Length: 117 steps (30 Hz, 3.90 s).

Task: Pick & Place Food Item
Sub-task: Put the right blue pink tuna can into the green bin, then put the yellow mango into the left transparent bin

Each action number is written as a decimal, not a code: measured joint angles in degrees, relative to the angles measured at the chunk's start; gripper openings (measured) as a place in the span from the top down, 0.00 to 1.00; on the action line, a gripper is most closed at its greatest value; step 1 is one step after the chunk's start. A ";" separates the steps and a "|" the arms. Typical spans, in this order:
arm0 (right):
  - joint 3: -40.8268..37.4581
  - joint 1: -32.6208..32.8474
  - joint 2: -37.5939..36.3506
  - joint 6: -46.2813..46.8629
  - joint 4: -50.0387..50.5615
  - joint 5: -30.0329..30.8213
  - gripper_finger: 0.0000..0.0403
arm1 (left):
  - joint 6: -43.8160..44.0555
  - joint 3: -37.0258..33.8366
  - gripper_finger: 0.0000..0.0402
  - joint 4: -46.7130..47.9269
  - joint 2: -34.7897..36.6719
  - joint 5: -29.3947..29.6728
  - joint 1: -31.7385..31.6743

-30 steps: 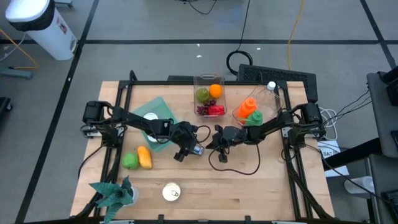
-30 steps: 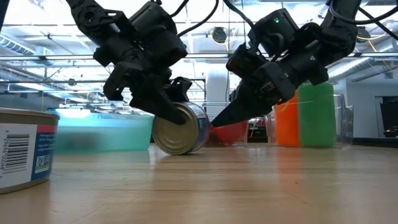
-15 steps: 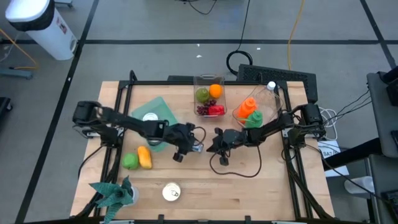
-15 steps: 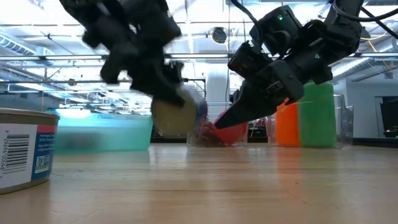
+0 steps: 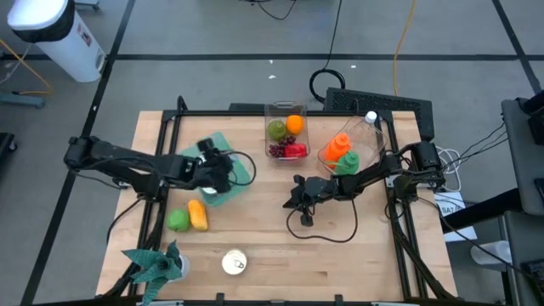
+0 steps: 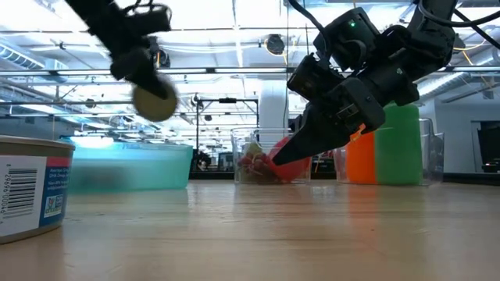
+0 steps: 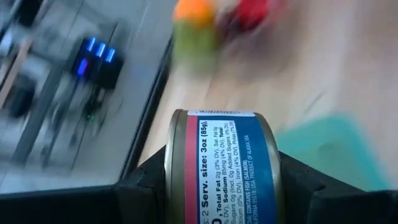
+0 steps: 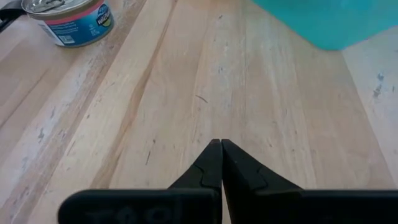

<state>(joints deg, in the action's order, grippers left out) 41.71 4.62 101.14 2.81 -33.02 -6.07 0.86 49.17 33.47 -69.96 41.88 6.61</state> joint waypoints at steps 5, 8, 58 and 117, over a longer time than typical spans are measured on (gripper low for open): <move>0.00 0.00 0.00 0.00 0.10 -0.02 1.00 | 19.00 -0.02 0.55 14.76 -0.33 5.11 -1.46; 0.00 0.00 0.00 0.00 0.28 -0.02 1.00 | 25.47 -0.05 0.55 19.82 -2.14 4.77 -2.97; 0.00 0.00 0.00 0.85 0.31 -0.03 1.00 | 30.26 3.05 0.18 33.86 -20.50 -9.69 -10.11; 0.00 0.74 0.00 -1.53 -4.47 0.23 1.00 | 7.70 -33.39 0.99 -40.92 37.39 -14.07 10.55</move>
<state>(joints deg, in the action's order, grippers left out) 41.71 5.37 101.14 1.28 -37.49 -5.84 8.55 15.77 -7.45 -32.58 27.81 17.16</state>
